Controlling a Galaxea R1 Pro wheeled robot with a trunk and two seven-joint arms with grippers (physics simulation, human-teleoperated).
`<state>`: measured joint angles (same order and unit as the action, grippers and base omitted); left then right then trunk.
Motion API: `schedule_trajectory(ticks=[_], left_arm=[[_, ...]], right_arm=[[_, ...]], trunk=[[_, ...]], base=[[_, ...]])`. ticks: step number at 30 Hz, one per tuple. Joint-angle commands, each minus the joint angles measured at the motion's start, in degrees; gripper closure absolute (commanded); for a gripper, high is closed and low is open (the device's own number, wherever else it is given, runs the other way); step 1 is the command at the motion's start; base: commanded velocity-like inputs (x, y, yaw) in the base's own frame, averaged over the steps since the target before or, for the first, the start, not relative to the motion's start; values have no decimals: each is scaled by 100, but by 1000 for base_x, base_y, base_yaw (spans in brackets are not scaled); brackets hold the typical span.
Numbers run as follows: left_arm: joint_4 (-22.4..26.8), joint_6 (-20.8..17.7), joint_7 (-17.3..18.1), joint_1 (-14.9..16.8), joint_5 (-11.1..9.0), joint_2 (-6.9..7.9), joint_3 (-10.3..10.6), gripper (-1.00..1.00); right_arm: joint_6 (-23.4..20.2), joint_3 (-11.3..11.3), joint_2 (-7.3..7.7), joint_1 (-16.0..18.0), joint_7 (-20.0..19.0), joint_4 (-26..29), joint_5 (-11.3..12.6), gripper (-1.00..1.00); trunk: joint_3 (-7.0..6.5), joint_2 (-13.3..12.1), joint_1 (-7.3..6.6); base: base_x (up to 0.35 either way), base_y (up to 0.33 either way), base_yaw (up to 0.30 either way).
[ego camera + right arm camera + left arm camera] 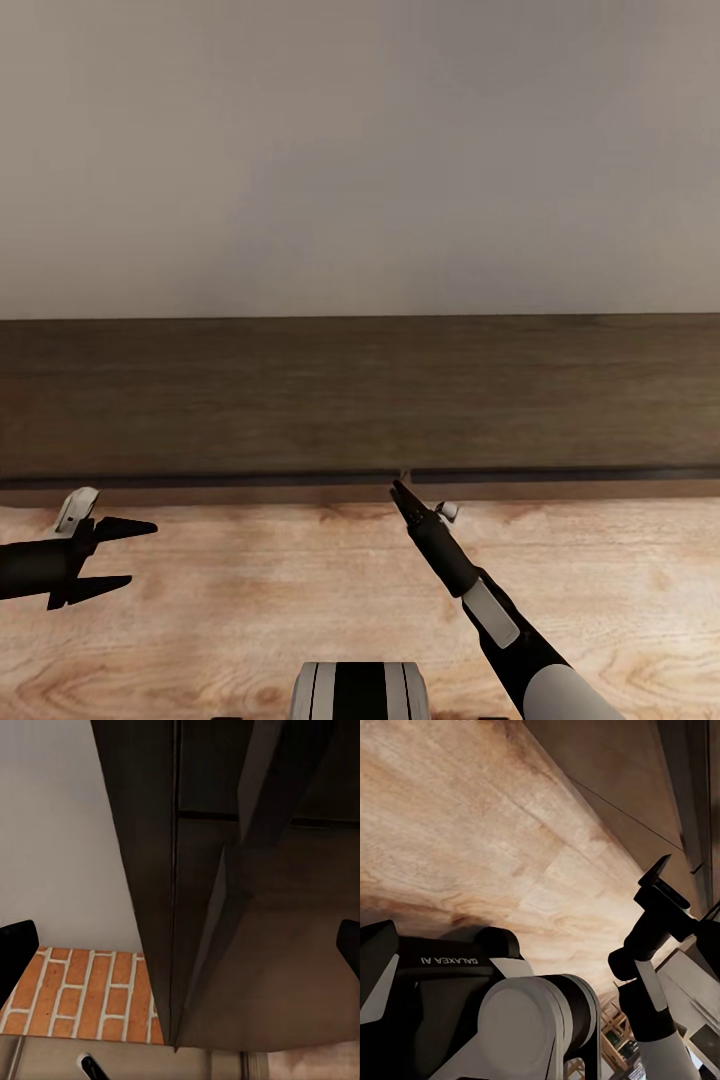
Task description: Place each of the two pumpkins and all three candles from the living room inside a cabinet in the living room (use any cabinet), then make sure every cabinet is closed, and position the cauldron so it is next to a table in the living room.
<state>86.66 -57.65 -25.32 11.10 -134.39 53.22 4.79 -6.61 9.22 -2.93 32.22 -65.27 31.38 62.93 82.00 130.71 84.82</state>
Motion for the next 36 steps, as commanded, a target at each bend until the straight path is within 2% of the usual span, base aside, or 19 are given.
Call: schedule_trajectory(ticks=[1, 10, 36], left_arm=[[0, -1, -52, 6, -61, 4, 8, -100], [0, -1, -52, 6, -61, 4, 11, -100], [0, -1, -52, 6, -61, 4, 5, -100]], right_arm=[[-60, 19, 3, 3, -10, -5, 61, -100], [-22, 19, -5, 3, 374, -17, 26, -100], [-51, 19, -6, 3, 419, -27, 27, -100]], trunk=[[3, 1, 0], [3, 1, 0], [3, 1, 0]], base=[[45, 0, 0], [9, 0, 0], [0, 41, 0]])
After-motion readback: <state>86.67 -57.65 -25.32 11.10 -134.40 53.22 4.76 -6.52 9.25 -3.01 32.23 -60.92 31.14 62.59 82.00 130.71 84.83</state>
